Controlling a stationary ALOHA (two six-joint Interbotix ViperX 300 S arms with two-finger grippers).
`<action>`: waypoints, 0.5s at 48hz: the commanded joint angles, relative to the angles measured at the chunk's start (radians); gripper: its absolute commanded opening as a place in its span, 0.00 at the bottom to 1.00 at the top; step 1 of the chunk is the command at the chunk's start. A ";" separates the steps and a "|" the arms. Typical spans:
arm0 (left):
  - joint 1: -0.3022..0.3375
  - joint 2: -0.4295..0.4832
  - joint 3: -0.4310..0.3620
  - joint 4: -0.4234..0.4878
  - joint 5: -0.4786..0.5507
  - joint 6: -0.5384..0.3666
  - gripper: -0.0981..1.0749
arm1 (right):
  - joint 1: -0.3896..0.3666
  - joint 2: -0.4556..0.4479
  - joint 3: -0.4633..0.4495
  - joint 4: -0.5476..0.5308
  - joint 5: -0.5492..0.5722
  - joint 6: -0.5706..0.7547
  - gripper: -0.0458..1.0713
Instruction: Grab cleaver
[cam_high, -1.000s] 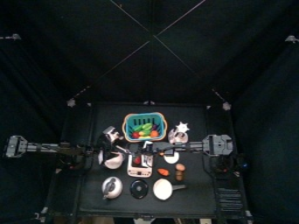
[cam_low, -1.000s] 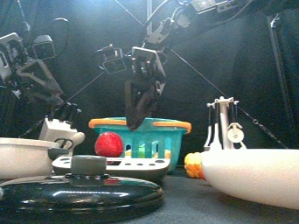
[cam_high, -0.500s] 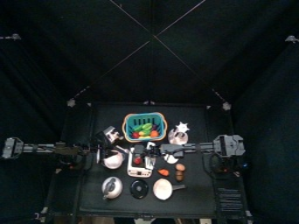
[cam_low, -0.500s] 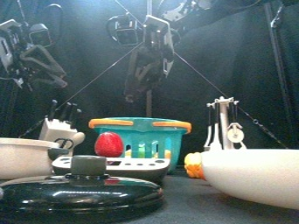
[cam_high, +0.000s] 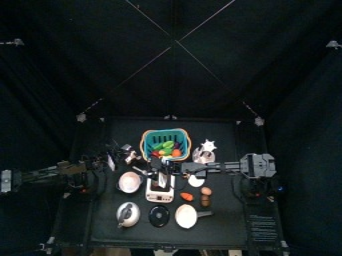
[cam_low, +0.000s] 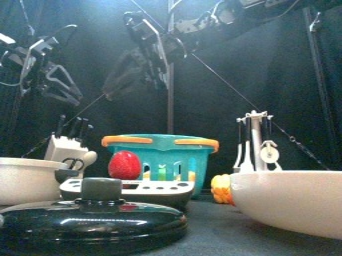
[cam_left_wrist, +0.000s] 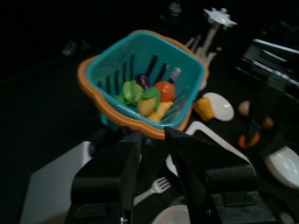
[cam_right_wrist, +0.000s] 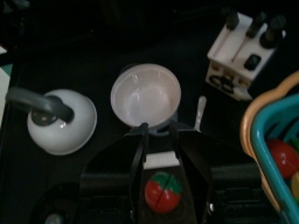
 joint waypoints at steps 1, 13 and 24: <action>0.060 0.002 -0.020 -0.017 0.000 -0.002 0.67 | -0.005 0.017 -0.101 -0.011 -0.015 -0.002 0.64; 0.155 0.003 0.038 -0.091 0.005 0.003 0.53 | -0.018 0.133 -0.304 -0.037 -0.015 0.000 0.64; 0.158 0.003 0.091 -0.156 0.000 0.006 0.51 | -0.032 0.239 -0.468 -0.040 0.083 0.000 0.64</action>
